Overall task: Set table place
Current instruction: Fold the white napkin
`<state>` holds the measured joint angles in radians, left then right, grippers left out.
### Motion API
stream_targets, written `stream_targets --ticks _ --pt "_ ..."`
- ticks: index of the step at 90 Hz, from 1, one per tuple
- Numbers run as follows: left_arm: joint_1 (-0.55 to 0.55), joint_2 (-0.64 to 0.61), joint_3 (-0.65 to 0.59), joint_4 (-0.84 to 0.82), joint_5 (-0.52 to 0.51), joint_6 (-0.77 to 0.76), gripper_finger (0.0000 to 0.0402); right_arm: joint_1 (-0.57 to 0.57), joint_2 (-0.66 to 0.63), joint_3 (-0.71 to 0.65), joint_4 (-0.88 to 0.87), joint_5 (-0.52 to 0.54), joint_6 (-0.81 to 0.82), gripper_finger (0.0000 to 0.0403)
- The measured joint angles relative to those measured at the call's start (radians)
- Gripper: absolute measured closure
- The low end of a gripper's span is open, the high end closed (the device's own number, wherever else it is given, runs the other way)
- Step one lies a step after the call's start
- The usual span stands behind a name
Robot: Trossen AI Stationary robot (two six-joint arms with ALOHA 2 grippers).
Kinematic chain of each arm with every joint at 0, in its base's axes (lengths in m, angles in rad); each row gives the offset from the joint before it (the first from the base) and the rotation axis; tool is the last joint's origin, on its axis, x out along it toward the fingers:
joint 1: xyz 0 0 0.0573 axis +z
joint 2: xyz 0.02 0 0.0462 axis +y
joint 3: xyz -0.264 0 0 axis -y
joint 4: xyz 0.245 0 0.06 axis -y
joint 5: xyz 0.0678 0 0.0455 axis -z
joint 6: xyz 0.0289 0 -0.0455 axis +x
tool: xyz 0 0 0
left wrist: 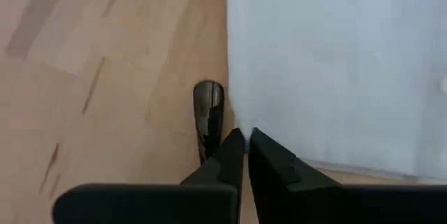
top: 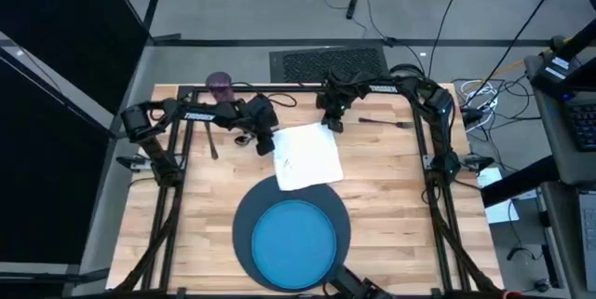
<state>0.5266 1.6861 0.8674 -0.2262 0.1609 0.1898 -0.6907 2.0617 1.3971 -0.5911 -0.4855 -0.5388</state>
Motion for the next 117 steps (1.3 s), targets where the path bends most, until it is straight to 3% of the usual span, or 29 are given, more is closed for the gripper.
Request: stream_targets --ticks 36,60,83,117 --pt "0.000 -0.055 0.089 -0.047 -0.002 0.035 0.0401 -0.002 -0.124 0.014 -0.053 0.017 0.003 0.0403" --pt "-0.005 -0.057 0.221 -0.190 -0.019 0.078 0.0401 -0.009 -0.244 0.014 -0.100 0.051 0.003 0.0403" --pt "-0.033 -0.145 0.327 -0.316 -0.059 0.105 0.0401 -0.016 -0.360 0.016 -0.183 0.099 0.000 0.0403" --pt "-0.117 -0.262 0.334 -0.368 -0.095 0.080 0.0401 0.012 -0.448 0.016 -0.250 0.100 0.014 0.0403"
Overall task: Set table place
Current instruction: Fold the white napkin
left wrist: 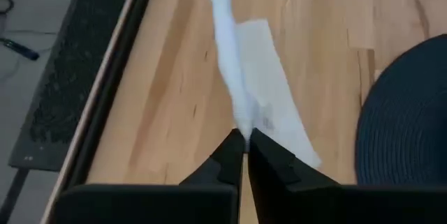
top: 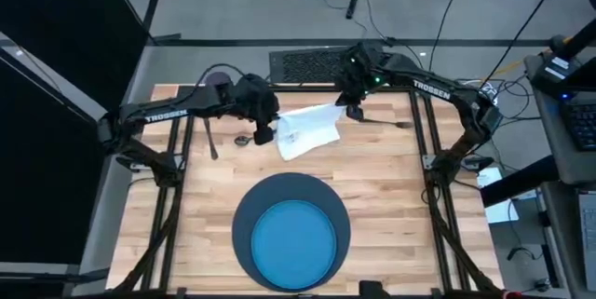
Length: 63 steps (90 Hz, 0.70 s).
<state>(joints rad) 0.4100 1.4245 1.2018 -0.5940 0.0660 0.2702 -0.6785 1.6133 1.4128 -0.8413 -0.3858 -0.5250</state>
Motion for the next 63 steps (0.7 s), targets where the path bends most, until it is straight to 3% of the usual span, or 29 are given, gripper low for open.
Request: stream_targets --ticks 27,49,63 --pt "0.024 0.001 0.059 -0.003 -0.056 0.046 0.0401 -0.012 -0.014 0.000 0.073 0.031 0.008 0.0403" --pt "0.058 0.006 0.126 0.069 -0.101 0.087 0.0401 -0.016 -0.014 0.000 0.231 0.157 0.023 0.0403" --pt "0.053 0.007 0.134 0.061 -0.095 0.080 0.0401 -0.008 -0.015 0.000 0.264 0.155 0.032 0.0403"
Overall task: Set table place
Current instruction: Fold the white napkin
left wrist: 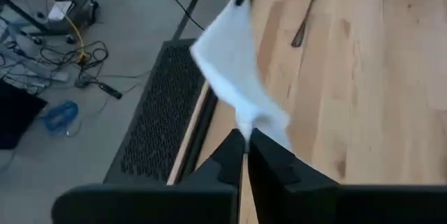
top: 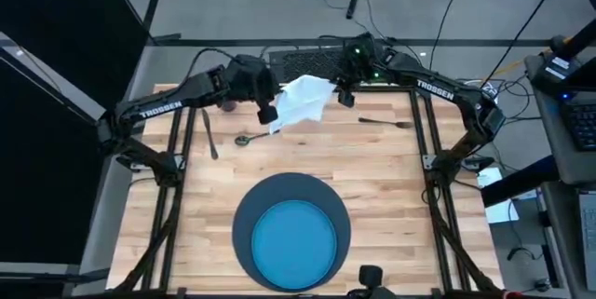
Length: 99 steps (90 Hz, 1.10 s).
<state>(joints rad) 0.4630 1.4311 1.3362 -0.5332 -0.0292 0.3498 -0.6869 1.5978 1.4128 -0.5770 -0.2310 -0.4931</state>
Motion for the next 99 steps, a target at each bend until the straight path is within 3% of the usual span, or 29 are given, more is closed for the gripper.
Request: stream_targets --ticks 19,52,73,99 --pt "-0.072 0.024 -0.001 -0.127 0.023 -0.056 0.0401 0.052 -0.003 0.000 -0.152 -0.011 0.004 0.0403" --pt "-0.283 0.127 -0.031 -0.132 0.055 -0.135 0.0401 0.210 -0.004 0.000 -0.372 -0.011 0.068 0.0403" --pt "-0.378 0.213 -0.031 -0.127 0.024 -0.169 0.0401 0.257 -0.005 0.000 -0.419 -0.011 0.090 0.0403" --pt "-0.393 0.265 -0.032 -0.129 -0.039 -0.186 0.0401 0.235 -0.006 -0.106 -0.397 -0.010 0.089 0.0403"
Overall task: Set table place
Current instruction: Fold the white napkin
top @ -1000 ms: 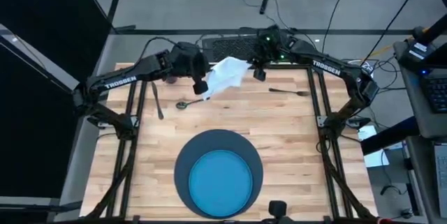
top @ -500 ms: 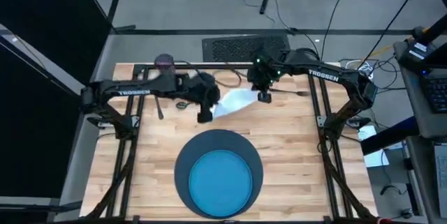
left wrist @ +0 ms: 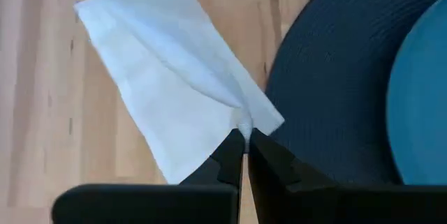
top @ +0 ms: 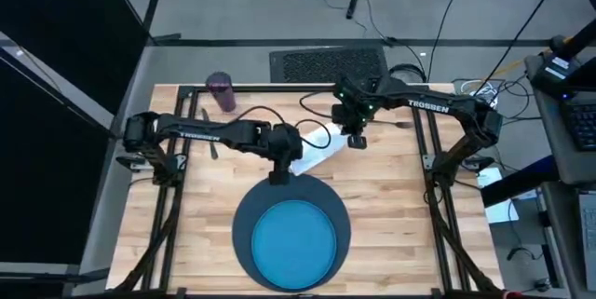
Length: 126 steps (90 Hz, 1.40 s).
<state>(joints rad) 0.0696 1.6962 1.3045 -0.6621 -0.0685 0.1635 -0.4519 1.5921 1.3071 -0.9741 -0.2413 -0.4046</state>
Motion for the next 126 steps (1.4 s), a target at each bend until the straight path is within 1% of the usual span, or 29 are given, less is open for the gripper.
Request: stream_targets --ticks 15,20,27,44,65,80,101,117,126 --pt "0.008 0.000 -0.002 0.007 -0.005 -0.001 0.0401 -0.026 0.000 -0.054 0.090 -0.001 -0.017 0.0403" --pt "0.009 0.009 -0.010 0.030 -0.007 -0.001 0.0401 -0.035 0.000 -0.068 0.112 -0.018 -0.022 0.0403" --pt "0.015 0.013 -0.045 0.057 -0.011 -0.001 0.0401 -0.047 0.003 -0.077 0.134 -0.047 -0.024 0.0403" --pt "0.046 0.014 -0.121 0.132 -0.019 -0.002 0.0401 -0.059 0.033 -0.085 0.149 -0.053 -0.039 0.0403" --pt "0.073 0.033 -0.123 0.141 -0.018 0.000 0.0402 -0.081 0.120 -0.085 0.195 -0.052 -0.048 0.0403" --pt "0.074 0.060 -0.123 0.144 0.009 -0.001 0.0401 -0.099 0.173 -0.085 0.223 -0.051 -0.050 0.0403" --pt "0.083 0.129 -0.123 0.150 0.011 -0.014 0.0401 -0.119 0.200 -0.085 0.231 -0.048 -0.052 0.0403" --pt "0.081 0.151 -0.123 0.149 -0.042 -0.022 0.0400 -0.119 0.200 -0.085 0.242 -0.047 -0.051 0.0401" --pt "0.075 0.151 -0.123 0.159 -0.080 0.027 0.0387 -0.118 0.200 -0.085 0.250 -0.041 -0.051 0.0383"
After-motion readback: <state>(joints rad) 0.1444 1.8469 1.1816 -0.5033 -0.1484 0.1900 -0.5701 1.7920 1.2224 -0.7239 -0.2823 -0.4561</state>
